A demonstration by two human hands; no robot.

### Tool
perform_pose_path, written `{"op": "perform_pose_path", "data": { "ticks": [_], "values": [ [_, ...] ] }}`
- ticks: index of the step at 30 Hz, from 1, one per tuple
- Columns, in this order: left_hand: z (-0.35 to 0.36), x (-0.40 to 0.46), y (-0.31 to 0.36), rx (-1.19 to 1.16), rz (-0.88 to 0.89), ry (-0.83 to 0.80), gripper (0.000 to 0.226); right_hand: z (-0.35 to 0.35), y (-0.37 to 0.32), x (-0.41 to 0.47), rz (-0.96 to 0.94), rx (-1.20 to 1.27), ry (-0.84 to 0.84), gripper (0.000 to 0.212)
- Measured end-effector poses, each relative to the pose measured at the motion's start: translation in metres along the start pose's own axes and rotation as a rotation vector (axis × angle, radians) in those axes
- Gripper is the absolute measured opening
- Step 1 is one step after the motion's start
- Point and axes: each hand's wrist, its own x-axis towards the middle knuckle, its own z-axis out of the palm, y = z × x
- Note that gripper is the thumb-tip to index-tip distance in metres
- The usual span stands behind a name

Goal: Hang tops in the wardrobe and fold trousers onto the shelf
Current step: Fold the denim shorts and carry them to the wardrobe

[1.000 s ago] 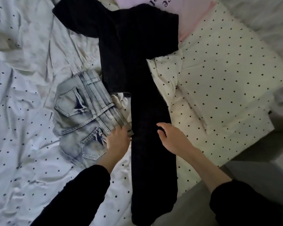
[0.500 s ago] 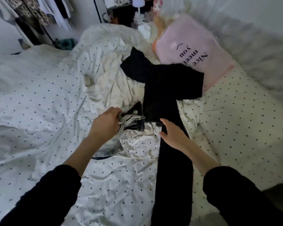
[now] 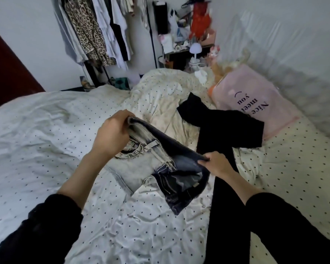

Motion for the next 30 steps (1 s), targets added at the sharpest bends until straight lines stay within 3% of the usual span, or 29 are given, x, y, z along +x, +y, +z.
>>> {"op": "perform_pose_path", "data": {
  "ticks": [6, 11, 16, 18, 21, 23, 26, 28, 30],
  "values": [
    [-0.013, -0.013, -0.012, -0.129, -0.249, 0.031, 0.031, -0.05, -0.011, -0.011, 0.006, 0.113, -0.002, 0.016],
    [-0.034, -0.005, -0.014, -0.156, -0.315, 0.068, 0.022, -0.094, -0.028, -0.025, 0.104, 0.855, 0.02, 0.016],
    [-0.052, -0.003, -0.028, -0.328, -0.42, 0.06, 0.014, -0.136, -0.048, -0.051, -0.063, 1.204, -0.12, 0.026],
    [-0.055, -0.007, -0.029, -0.434, -0.483, 0.074, 0.015, -0.143, -0.055, -0.063, -0.176, 1.112, -0.145, 0.033],
    [-0.064, -0.008, -0.028, -0.516, -0.518, 0.084, 0.016, -0.143, -0.067, -0.073, -0.345, 0.396, 0.062, 0.029],
    [-0.073, -0.007, -0.024, -0.53, -0.508, 0.094, 0.02, -0.143, -0.076, -0.074, -0.424, 0.211, 0.205, 0.018],
    [-0.093, -0.003, -0.015, -0.6, -0.458, 0.092, 0.02, -0.163, -0.09, -0.078, -0.439, 0.273, 0.245, 0.011],
    [-0.106, -0.001, -0.011, -0.666, -0.467, 0.078, 0.017, -0.179, -0.099, -0.08, -0.271, 0.43, 0.03, 0.008],
    [-0.112, 0.0, -0.009, -0.677, -0.526, -0.003, 0.019, -0.183, -0.102, -0.076, -0.019, 0.603, -0.212, 0.021]
  ]
}}
